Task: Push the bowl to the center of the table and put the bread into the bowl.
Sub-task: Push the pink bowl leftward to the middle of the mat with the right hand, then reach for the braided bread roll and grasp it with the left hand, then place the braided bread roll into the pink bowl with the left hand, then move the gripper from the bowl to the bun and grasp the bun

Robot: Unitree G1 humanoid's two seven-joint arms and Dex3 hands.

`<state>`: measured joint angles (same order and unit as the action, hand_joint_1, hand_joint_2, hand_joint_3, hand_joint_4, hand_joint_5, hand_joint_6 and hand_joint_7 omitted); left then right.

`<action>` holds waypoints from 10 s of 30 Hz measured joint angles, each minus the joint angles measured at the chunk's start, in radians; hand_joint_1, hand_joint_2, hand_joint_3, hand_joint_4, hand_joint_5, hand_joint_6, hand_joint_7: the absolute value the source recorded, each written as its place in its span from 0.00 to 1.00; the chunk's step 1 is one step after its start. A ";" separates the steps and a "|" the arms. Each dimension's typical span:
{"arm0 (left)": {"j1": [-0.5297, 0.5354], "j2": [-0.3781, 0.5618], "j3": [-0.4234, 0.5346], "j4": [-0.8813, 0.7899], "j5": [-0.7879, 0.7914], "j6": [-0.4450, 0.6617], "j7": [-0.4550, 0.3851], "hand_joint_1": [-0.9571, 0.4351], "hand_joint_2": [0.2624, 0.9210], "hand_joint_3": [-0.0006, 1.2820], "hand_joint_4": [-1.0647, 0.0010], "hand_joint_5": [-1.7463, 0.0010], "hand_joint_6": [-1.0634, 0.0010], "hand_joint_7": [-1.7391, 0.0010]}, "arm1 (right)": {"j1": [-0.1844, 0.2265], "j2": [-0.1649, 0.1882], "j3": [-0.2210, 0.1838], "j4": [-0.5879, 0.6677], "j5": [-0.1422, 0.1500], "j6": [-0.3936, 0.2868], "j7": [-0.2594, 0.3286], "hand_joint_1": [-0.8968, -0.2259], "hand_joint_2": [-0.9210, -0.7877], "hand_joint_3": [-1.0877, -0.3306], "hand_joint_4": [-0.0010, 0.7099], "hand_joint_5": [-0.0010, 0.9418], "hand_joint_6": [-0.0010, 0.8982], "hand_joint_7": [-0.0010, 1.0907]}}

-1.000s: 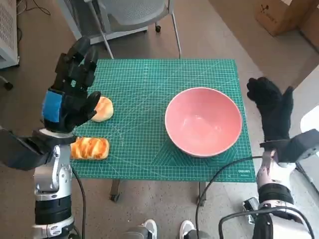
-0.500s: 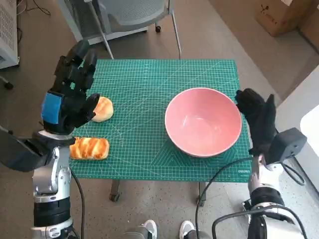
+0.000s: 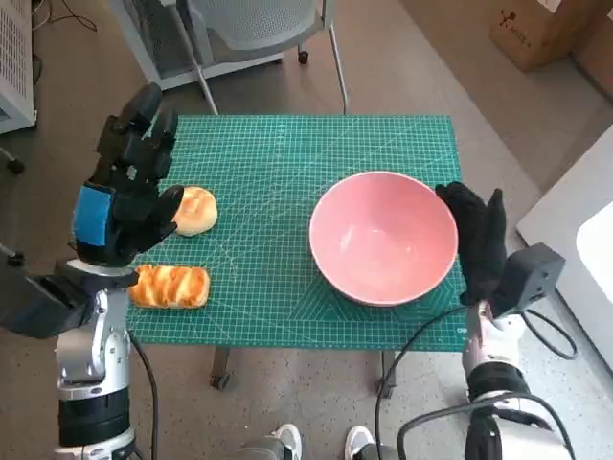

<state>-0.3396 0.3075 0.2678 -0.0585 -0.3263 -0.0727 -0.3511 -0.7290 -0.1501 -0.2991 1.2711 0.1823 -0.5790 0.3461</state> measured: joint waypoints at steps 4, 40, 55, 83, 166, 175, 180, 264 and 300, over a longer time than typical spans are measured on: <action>0.010 0.003 0.011 -0.010 -0.001 0.007 0.000 0.20 1.00 0.26 0.92 0.99 1.00 0.76 | -0.005 0.020 -0.002 0.000 0.000 0.015 0.002 0.57 0.00 0.57 0.24 0.00 0.33 0.01; 0.115 0.037 0.067 -0.120 -0.006 0.047 0.026 0.21 1.00 0.25 0.91 1.00 1.00 0.77 | -0.190 0.186 0.028 -0.001 -0.030 0.096 -0.040 0.56 0.00 0.54 0.27 0.01 0.34 0.01; 0.153 0.037 0.086 -0.123 0.001 0.022 0.027 0.21 1.00 0.27 0.91 1.00 1.00 0.78 | -0.223 0.208 0.029 0.014 -0.032 0.128 -0.041 0.53 0.00 0.59 0.29 0.01 0.37 0.03; 0.207 0.079 0.114 -0.232 0.020 0.033 0.058 0.24 1.00 0.17 0.91 1.00 1.00 0.76 | -0.247 0.056 0.019 -0.119 0.011 -0.086 0.145 0.45 0.00 0.72 0.33 0.02 0.38 0.03; -0.052 0.451 -0.634 0.103 0.946 0.686 -0.151 0.80 0.82 0.07 0.71 0.98 0.57 0.99 | -0.235 0.015 0.023 -0.230 0.130 -0.144 0.318 0.50 0.00 0.74 0.32 0.00 0.36 0.01; -0.082 0.429 -0.672 0.204 1.000 0.624 -0.133 0.81 0.87 0.09 0.32 0.77 0.35 0.97 | -0.231 0.014 0.023 -0.239 0.131 -0.136 0.318 0.50 0.00 0.74 0.31 0.00 0.36 0.00; -0.095 0.428 -0.673 0.237 1.026 0.593 -0.117 0.78 0.98 0.06 0.34 0.35 0.34 0.63 | -0.230 0.014 0.022 -0.241 0.131 -0.134 0.318 0.50 0.00 0.74 0.31 0.00 0.36 0.00; -0.390 0.121 -0.696 0.086 1.030 0.541 -0.274 0.64 0.71 0.04 0.93 0.97 0.74 0.98 | -0.169 -0.002 -0.009 -0.271 0.139 -0.145 0.330 0.56 0.00 0.71 0.30 0.00 0.37 0.00; -0.284 0.438 -0.339 -0.176 0.978 0.489 -0.312 0.67 0.65 0.00 1.00 1.00 0.83 1.00 | -0.155 0.009 0.011 -0.276 0.145 -0.145 0.292 0.55 0.00 0.70 0.30 0.00 0.37 0.00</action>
<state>-0.6240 0.7452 -0.0716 -0.2346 0.6518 0.4159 -0.6633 -0.8839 -0.1407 -0.2876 0.9953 0.3274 -0.7238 0.6385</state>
